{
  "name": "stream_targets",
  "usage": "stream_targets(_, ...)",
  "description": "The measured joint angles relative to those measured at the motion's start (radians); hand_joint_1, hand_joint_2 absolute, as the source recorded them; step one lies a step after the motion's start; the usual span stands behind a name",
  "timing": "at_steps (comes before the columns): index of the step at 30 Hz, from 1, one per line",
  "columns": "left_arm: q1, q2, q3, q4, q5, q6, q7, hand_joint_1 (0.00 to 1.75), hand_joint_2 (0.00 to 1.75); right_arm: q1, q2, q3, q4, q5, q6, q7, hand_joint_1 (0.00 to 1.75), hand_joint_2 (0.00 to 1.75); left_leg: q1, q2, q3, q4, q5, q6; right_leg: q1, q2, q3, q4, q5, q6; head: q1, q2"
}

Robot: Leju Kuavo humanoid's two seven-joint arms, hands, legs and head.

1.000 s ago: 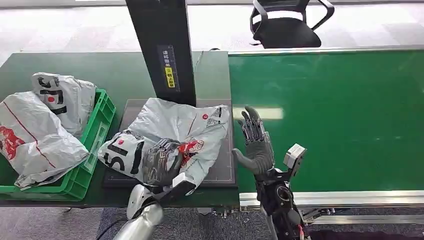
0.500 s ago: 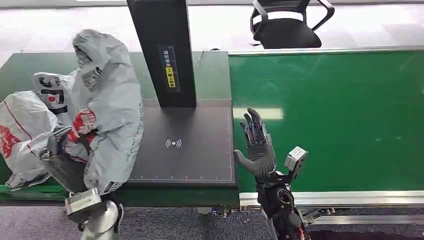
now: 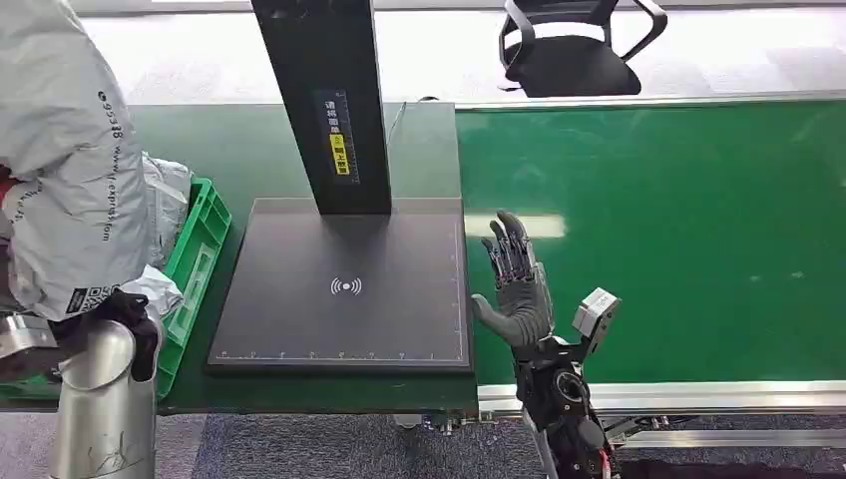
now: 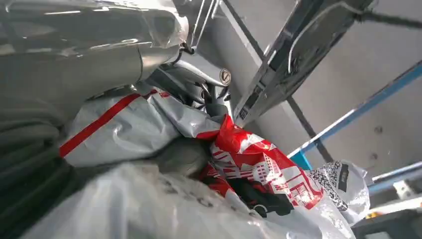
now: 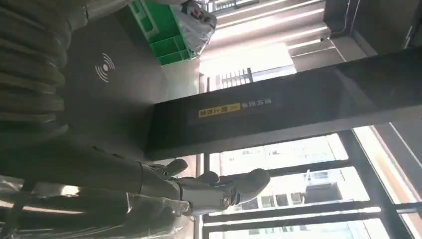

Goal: Moved the parcel from conveyor to table for the left to box.

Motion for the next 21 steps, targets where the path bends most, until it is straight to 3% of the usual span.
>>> stream_targets(12,-0.036,0.116,0.142,0.208,-0.037,-0.059,0.021,1.75,1.75,0.039,-0.006,-0.010,-0.034,0.011,-0.003,0.000,0.00,1.75,0.000,0.001,0.000,0.000,0.000,0.000,0.000,0.000,0.000,0.000,0.000,0.000,0.000,0.000)
stream_targets(21,0.049,0.201,0.245,0.279,-0.199,-0.039,0.079,1.75,1.75,0.087,-0.007,-0.018,-0.074,0.014,-0.008,0.009,0.00,1.75,0.000,0.001,-0.002,-0.001,0.000,0.000,0.000,0.001,-0.002,0.000,-0.001,0.000,0.000,0.000)
